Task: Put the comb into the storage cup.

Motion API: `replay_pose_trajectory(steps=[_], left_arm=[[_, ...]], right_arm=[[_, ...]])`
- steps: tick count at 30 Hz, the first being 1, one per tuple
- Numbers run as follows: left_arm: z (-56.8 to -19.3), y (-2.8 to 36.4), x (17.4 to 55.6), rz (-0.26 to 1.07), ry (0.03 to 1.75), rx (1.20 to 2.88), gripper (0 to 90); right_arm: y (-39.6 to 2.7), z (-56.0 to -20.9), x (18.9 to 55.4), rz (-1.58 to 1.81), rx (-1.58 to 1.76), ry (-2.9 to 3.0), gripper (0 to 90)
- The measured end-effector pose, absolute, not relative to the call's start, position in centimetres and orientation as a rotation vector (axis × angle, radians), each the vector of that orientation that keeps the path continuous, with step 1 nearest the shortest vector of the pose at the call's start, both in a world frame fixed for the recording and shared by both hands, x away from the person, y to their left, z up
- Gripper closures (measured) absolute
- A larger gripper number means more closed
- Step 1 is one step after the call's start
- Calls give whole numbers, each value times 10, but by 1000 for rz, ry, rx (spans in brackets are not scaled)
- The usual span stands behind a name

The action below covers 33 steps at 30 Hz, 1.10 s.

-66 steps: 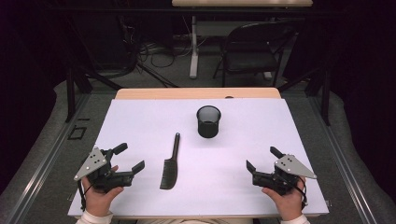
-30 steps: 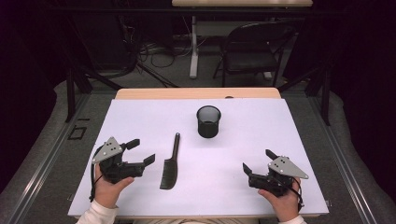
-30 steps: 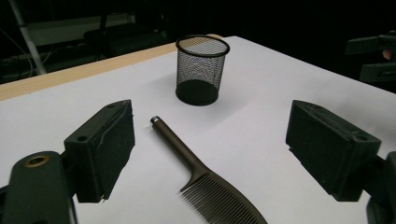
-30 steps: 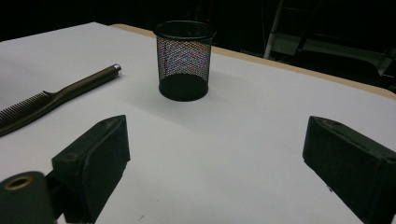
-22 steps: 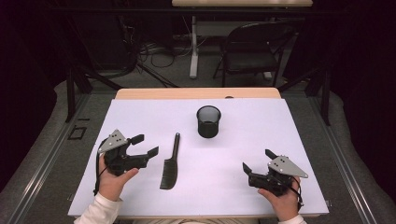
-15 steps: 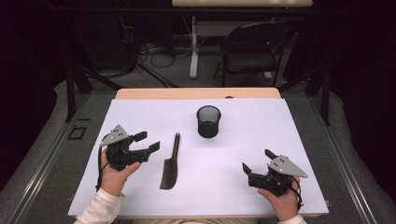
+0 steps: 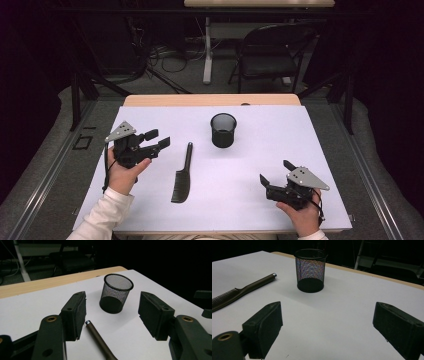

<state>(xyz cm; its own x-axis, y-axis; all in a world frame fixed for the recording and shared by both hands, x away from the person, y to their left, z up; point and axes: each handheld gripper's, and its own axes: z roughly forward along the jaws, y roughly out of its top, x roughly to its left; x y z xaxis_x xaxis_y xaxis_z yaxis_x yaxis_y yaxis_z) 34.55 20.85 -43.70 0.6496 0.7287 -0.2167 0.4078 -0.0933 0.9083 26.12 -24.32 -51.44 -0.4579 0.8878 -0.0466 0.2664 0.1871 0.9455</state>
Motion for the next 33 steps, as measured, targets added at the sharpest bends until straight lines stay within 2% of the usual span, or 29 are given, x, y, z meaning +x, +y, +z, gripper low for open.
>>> replay_pose_trajectory(steps=[14,25,33], left_arm=[[-433,192,360,340,896,1816,522],[-437,172,374,349,923,1897,588],[-444,160,384,334,961,1931,715]], right_arm=[[-243,-516,262,1286,1079,1851,104],[-244,-516,263,1281,1088,1858,106],[-244,-517,263,1281,1094,1863,106]])
